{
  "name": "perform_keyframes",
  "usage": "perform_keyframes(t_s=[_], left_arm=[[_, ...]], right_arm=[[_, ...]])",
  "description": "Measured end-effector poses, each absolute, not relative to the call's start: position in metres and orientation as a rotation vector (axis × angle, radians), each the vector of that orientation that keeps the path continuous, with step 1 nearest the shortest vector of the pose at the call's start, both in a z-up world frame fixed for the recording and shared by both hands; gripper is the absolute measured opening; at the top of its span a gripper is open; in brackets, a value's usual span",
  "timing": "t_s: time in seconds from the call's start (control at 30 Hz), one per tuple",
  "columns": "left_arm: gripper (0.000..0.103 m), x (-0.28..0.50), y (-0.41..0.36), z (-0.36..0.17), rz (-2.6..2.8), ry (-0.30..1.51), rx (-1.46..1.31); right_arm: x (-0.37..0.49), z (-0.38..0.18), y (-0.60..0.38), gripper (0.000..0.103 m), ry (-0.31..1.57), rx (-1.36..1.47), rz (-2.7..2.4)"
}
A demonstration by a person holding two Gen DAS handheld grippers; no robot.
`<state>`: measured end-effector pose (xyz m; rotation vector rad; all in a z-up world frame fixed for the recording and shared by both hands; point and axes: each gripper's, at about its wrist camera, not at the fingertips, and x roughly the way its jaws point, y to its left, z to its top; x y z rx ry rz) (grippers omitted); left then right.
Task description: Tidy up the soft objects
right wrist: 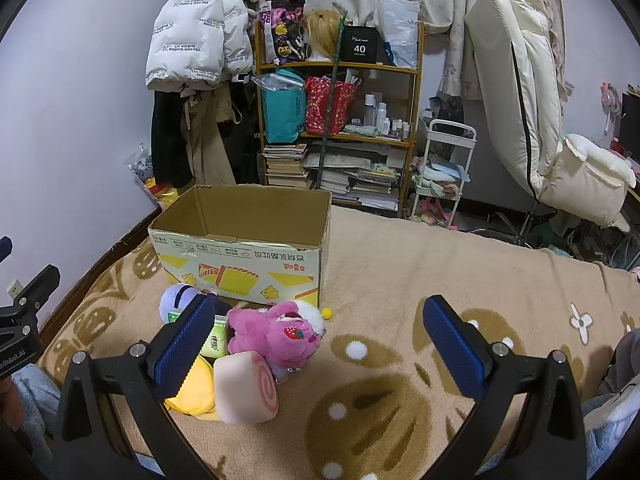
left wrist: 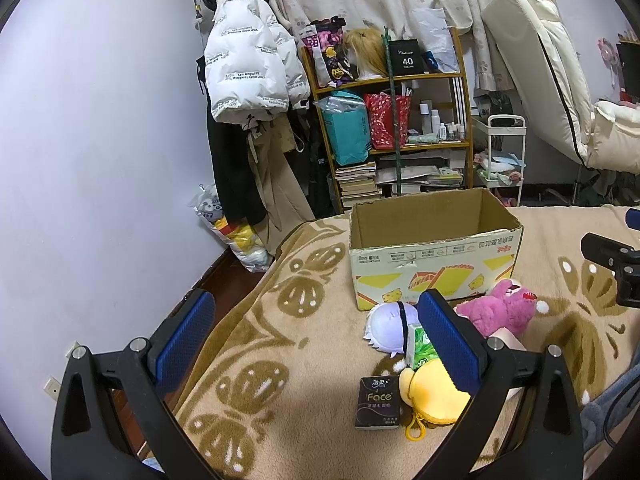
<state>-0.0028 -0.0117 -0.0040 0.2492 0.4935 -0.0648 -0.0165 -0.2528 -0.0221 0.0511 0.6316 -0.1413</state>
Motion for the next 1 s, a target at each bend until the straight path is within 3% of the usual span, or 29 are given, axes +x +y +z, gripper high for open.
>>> perform_keyframes(t_s=[1.0], left_arm=[[0.1,-0.0036,-0.0094,-0.0012,-0.071,0.495,0.256]], right_arm=[[-0.0155,-0.0248,-0.2545,0.103,0.638,0.057,-0.134]])
